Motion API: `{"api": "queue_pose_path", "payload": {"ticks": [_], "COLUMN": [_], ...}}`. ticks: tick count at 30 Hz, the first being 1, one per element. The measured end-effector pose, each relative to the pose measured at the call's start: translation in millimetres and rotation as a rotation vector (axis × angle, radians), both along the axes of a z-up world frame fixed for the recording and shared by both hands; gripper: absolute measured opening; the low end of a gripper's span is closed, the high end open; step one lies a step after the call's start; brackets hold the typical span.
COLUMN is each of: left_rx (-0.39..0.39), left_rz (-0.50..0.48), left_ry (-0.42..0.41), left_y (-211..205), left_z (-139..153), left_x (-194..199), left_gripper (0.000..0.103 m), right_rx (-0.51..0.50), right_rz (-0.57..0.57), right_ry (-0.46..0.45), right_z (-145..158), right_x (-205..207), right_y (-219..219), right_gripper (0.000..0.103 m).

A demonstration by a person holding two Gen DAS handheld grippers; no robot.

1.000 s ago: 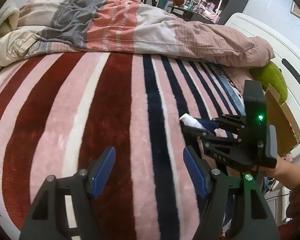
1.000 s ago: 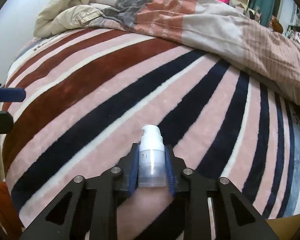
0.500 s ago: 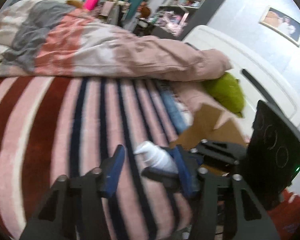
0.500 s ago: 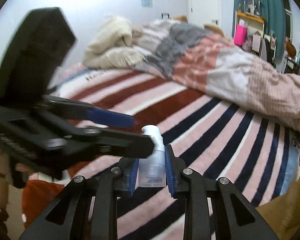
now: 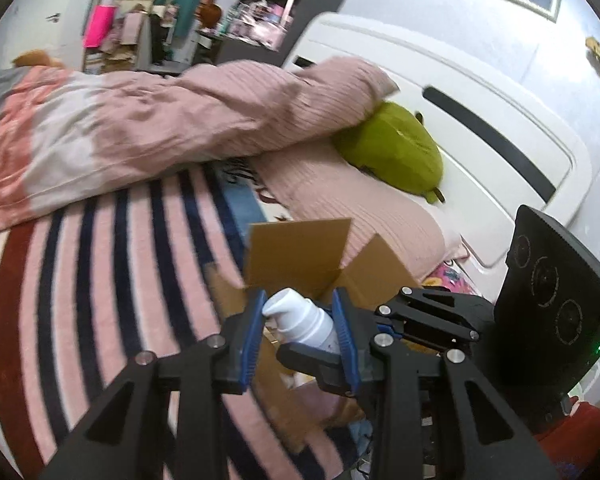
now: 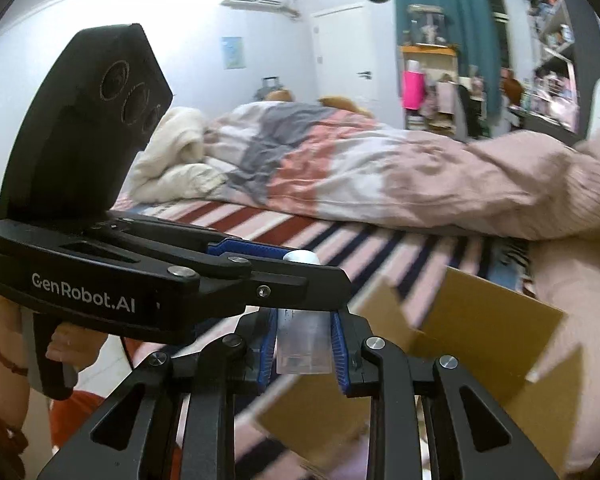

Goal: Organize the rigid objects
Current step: 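Carry the white bottle into the cardboard box and release it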

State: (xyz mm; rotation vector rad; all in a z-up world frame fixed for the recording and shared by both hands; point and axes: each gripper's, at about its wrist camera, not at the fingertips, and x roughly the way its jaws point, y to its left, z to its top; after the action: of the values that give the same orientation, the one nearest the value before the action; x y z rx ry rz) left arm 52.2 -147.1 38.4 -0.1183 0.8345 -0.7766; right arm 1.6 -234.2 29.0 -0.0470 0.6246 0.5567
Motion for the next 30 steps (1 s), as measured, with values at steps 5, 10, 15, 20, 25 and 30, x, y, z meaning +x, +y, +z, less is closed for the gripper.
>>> {"api": "queue_pose_path", "payload": {"ticks": [5,10,15,20,25,30], "left_rx": [0.032,0.047,0.067,0.063,0.088,0.116], "left_rz": [-0.054,-0.09,-0.087,-0.01,0.102,0.216], "left_ry": [0.029,0.057,0.057,0.005,-0.074,-0.15], "left_y": [-42,-64,-73,-53,-24,4], "left_z": [-12,-23,-24,-15,-3,8], "left_x": [12,20,22,16,4,-12], "left_gripper": [0.031,0.031,0.063,0.083,0.085,0.087], "right_rx": [-0.039,-0.082,-0.118,-0.119,-0.124,-0.129], "right_rz": [-0.072,-0.111,-0.14,-0.152,-0.146,-0.142], "right_ry": [0.051,0.102,0.143,0.168,0.162,0.121], "right_z": [-8,-18,-27,-31,-28,-19], "right_x": [7,13,13,13,11,5], "right_y": [-35,-57,-66,-68,-64,-56], "right_gripper": [0.02,0.02,0.02,0.035,0.043,0.059]}}
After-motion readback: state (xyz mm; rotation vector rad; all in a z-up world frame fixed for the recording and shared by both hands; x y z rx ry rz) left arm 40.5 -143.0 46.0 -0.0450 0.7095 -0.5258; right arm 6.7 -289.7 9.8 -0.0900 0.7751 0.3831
